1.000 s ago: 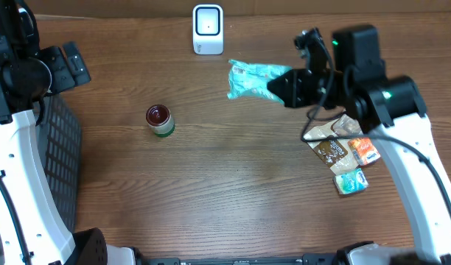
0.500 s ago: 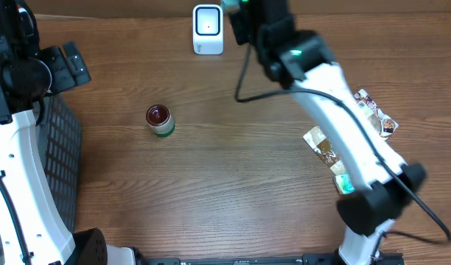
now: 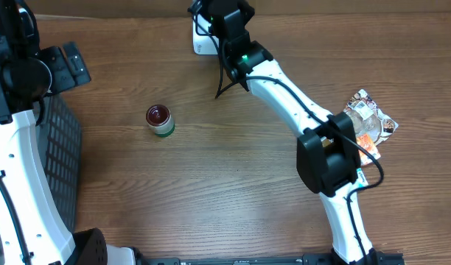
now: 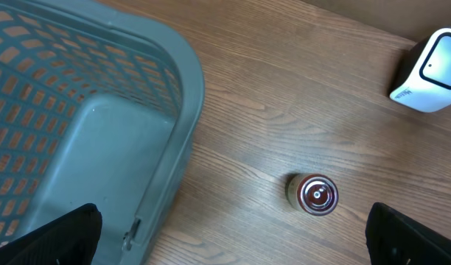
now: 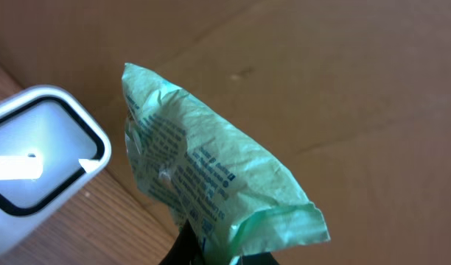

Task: Scan the item barcode
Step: 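Hold the wipes pack under the white scanner with the right gripper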

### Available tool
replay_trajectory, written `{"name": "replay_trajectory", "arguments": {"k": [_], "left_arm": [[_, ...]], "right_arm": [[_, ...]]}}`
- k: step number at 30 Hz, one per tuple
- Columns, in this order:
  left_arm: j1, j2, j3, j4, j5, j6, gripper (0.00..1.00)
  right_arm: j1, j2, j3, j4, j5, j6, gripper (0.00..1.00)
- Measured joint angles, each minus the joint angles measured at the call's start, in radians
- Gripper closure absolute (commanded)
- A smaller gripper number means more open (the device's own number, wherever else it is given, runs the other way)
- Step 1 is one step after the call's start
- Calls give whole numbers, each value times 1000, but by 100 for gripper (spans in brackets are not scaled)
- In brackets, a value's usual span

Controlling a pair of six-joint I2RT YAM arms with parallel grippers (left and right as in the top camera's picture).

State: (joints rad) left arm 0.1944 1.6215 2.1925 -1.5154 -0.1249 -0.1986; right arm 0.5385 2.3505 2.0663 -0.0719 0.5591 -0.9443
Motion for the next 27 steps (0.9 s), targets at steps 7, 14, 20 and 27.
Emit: {"name": "replay_trajectory", "arguments": {"k": [7, 14, 20, 27], "left_arm": [[0, 0, 0, 0, 0, 0, 1], [0, 0, 0, 0, 0, 0, 1], [0, 0, 0, 0, 0, 0, 0], [0, 0, 0, 0, 0, 0, 1]], "right_arm": [[0, 87, 0, 65, -1, -164, 96], [0, 107, 0, 84, 6, -208, 96], [0, 107, 0, 106, 45, -262, 96], [2, 107, 0, 164, 108, -425, 95]]}}
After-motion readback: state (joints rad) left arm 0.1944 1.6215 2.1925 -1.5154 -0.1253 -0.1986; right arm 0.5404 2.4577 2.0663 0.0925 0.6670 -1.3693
